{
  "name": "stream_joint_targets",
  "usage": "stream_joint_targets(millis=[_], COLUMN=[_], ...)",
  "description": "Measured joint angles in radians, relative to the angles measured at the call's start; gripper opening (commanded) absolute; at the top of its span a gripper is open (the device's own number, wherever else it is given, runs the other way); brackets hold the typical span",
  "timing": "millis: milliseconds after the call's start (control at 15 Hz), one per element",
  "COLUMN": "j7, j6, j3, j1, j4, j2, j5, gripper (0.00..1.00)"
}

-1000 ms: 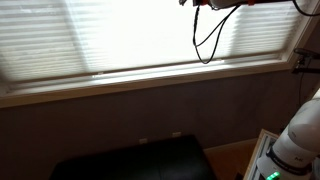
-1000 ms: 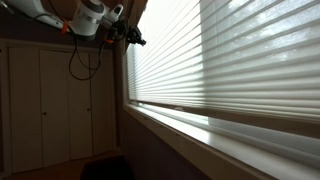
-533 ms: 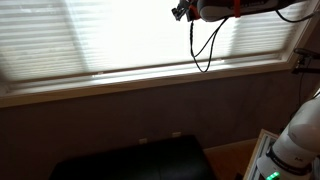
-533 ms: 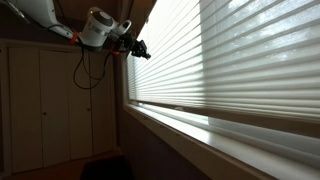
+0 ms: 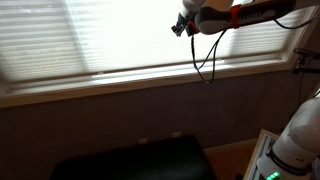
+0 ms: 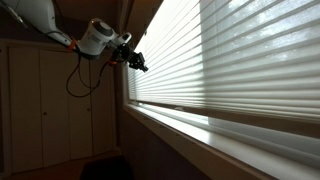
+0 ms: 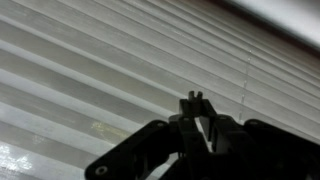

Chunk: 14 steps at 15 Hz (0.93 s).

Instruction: Pull down the window blind

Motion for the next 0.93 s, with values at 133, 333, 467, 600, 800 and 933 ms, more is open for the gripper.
stream_joint_targets(millis=[133,333,467,600,800,933], j7=[0.000,0.000,0.000,0.000,0.001,0.001], j6=[-0.002,-0.003,-0.007,-0.016,-0.028,-0.031], j3=[-0.002,-0.004,-0.004,-0.004,-0.004,-0.004], j1=[0.001,0.004,0.008,0.011,0.015,0.017], j4=[-0.048,-0.104,-0.144,-0.182,-0.238,-0.255], j2=[0.000,0.000,0.001,0.002,0.009,0.015], j5=[-0.006,-0.014,-0.017,-0.023,-0.031,-0.037], gripper=[0.04,0.04,0.04,0.04,0.04,0.04])
